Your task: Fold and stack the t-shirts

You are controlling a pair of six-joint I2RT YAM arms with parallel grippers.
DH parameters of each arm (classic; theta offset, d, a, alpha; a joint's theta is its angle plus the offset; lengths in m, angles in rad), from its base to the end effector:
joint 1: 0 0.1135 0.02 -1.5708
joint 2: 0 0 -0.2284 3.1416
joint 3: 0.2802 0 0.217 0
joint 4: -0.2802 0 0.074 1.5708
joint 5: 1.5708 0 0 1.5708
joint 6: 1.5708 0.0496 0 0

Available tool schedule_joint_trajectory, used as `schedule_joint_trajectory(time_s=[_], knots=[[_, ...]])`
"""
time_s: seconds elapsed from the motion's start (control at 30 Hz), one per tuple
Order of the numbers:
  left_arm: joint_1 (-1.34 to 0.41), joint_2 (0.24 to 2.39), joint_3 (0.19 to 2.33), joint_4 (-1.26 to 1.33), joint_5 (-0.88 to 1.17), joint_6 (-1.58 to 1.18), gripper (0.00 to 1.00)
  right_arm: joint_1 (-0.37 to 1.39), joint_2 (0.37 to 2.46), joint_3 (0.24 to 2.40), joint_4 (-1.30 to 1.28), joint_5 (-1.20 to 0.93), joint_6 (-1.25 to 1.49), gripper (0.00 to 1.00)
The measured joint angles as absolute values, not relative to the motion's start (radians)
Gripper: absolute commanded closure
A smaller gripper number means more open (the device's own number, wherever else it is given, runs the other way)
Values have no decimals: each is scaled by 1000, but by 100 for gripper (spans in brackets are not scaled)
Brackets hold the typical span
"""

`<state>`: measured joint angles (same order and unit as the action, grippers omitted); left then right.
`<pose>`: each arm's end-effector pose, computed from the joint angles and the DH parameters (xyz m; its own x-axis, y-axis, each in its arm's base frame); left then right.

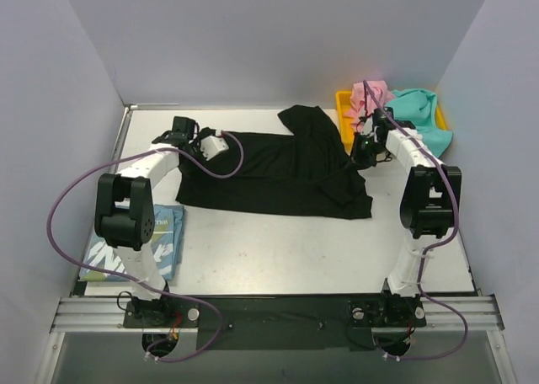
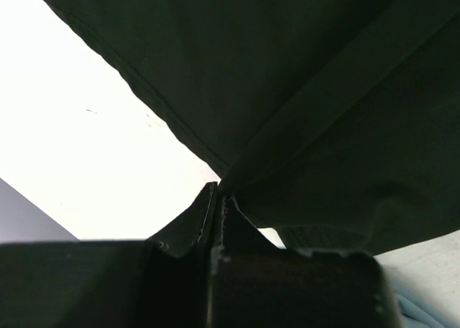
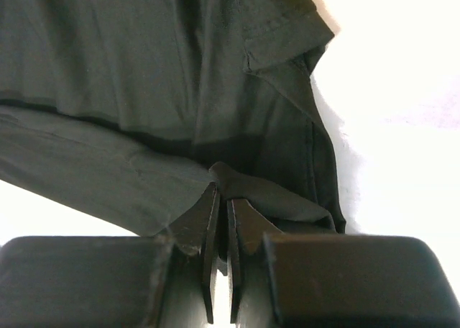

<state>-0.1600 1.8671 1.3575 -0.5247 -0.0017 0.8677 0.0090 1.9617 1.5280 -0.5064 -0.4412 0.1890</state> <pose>0.3566 -0.0575 0.1764 -0.4277 0.8417 -0.3294 0.7498 0.5339 0.3909 0.3914 0.0247 0.1955 -0.8420 0.1623 -0.5144 -0.1036 0.8872 0.4495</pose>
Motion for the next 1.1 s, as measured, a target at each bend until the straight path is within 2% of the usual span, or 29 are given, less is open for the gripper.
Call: schedule_joint_trajectory(time_s=[0.03, 0.1, 0.13, 0.17, 0.2, 0.3, 0.37, 0.4, 0.43, 0.53, 0.57, 0.73, 0.87, 0.93, 0.97, 1.0, 1.03, 1.07, 1.1], knots=[[-160, 1875, 1363, -525, -4, 868, 71, 13, 1973, 1536, -508, -436, 188, 68], [-160, 1890, 1379, -524, -10, 865, 54, 24, 1993, 1555, -517, -416, 184, 51], [-160, 1897, 1388, -524, -16, 859, 47, 28, 2000, 1564, -521, -403, 181, 48], [-160, 1902, 1396, -522, -23, 850, 36, 34, 2003, 1572, -527, -387, 183, 43], [-158, 1907, 1410, -523, -28, 842, 32, 37, 2003, 1579, -531, -368, 182, 40], [-148, 1917, 1475, -525, -38, 810, 32, 53, 1988, 1599, -538, -281, 184, 37], [-138, 1917, 1532, -530, -40, 796, 40, 54, 1956, 1591, -547, -216, 199, 37], [-134, 1916, 1559, -530, -38, 791, 48, 53, 1935, 1578, -547, -198, 209, 38], [-129, 1911, 1575, -530, -28, 793, 52, 47, 1894, 1544, -543, -178, 227, 39], [-130, 1866, 1551, -562, 33, 848, 55, 8, 1756, 1402, -546, -168, 276, 42], [-134, 1840, 1518, -582, 59, 883, 54, -5, 1721, 1357, -545, -168, 290, 41], [-174, 1747, 1313, -721, 162, 1085, 36, -49, 1648, 1126, -522, -198, 366, 42], [-194, 1755, 1225, -749, 168, 1168, 33, -51, 1675, 1013, -483, -242, 410, 45], [-201, 1761, 1204, -736, 157, 1190, 33, -52, 1690, 986, -459, -257, 426, 58], [-204, 1766, 1195, -722, 149, 1195, 33, -53, 1695, 977, -450, -264, 432, 72], [-211, 1774, 1180, -692, 133, 1201, 33, -55, 1699, 970, -438, -271, 439, 78], [-217, 1784, 1169, -669, 121, 1206, 38, -58, 1699, 962, -424, -278, 446, 90], [-221, 1798, 1159, -648, 108, 1213, 45, -64, 1699, 955, -413, -285, 453, 95], [-224, 1808, 1153, -631, 101, 1215, 70, -71, 1699, 949, -404, -290, 459, 100]])
